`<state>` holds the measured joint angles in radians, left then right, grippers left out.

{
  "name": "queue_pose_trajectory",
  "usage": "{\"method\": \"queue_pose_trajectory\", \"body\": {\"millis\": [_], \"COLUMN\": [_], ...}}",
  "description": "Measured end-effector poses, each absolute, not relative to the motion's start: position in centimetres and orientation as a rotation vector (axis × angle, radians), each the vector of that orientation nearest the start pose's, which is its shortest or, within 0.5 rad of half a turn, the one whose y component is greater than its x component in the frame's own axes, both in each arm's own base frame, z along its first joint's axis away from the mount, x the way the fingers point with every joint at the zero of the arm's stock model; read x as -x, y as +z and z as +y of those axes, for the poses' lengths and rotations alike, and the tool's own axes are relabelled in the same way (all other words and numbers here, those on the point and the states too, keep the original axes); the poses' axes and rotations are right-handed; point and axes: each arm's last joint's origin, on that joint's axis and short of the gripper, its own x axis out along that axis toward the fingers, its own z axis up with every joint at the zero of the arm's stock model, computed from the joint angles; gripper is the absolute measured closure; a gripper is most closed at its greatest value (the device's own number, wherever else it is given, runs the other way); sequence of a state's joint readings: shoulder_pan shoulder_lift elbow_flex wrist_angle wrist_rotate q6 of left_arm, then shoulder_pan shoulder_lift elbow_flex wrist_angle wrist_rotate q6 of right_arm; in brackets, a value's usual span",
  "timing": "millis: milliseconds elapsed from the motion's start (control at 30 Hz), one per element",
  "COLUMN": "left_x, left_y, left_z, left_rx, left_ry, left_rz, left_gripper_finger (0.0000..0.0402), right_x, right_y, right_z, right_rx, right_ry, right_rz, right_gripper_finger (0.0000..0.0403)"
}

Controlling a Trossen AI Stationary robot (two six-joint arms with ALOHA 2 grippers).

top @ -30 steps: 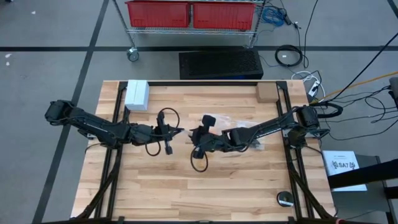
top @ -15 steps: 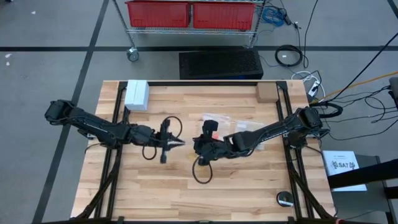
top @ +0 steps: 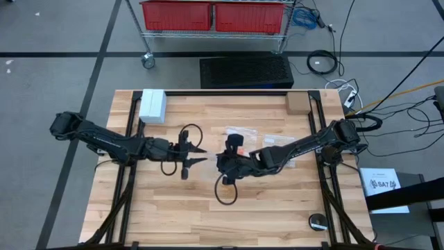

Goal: Sort rubber bands
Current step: Open the left transparent zip bag

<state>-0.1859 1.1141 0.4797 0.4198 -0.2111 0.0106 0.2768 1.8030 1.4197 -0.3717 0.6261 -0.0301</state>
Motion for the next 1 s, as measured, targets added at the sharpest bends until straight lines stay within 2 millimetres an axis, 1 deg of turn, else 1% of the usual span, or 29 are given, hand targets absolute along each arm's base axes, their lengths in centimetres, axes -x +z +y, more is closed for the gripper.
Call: {"method": "queue_pose_trajectory", "body": {"millis": [167,533,700,833,1000], "left_x": [-22.7,-22.8,-23.2,-23.9,-24.6], "left_y": [22.1,22.3,22.2,21.2,21.0], "left_z": [-3.3,-3.3,-3.5,-3.6,-3.8], "left_rx": [-0.049,-0.042,-0.046,-0.1,-0.168], "left_ry": [0.038,0.028,-0.016,-0.023,-0.031], "left_rz": [0.235,0.21,0.199,0.222,0.216], "left_gripper_finger": [0.0271,0.0272,0.0275,0.0301,0.0361], "right_x": [-38.6,-38.6,-38.6,-38.6,-38.6], "right_y": [26.2,26.1,26.1,26.0,26.0], "right_z": [9.2,9.2,9.2,9.2,9.3], "right_rx": [0.368,0.377,0.378,0.377,0.369], "right_ry": [-0.321,-0.313,-0.313,-0.311,-0.288], "right_rz": [0.691,0.706,0.706,0.706,0.71], "right_gripper_finger": [0.0403,0.0403,0.0403,0.0403,0.0403]}}
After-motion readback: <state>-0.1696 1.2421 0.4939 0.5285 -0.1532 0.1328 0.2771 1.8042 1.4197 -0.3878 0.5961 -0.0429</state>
